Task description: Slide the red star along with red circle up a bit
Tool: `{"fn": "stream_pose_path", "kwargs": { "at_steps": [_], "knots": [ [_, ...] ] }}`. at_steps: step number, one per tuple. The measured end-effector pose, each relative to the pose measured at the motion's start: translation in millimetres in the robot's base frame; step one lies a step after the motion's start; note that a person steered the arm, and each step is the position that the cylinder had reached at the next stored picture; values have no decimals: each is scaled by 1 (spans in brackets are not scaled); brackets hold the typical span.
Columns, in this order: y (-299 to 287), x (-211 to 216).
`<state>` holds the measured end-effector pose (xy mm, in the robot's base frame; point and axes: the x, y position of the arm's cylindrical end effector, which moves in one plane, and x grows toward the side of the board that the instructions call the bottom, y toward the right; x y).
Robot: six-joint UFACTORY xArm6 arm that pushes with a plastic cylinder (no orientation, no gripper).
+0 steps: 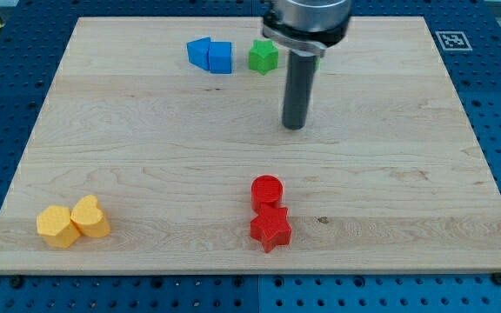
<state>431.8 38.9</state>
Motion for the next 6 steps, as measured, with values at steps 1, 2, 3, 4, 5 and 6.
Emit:
{"fn": "stream_pose_path", "kwargs": {
  "at_steps": [1,2,3,4,5,6],
  "knots": [
    [-45,24],
    [-75,66],
    [-85,114],
    [-91,138],
    [-86,173],
    [-45,183]
  ]
}}
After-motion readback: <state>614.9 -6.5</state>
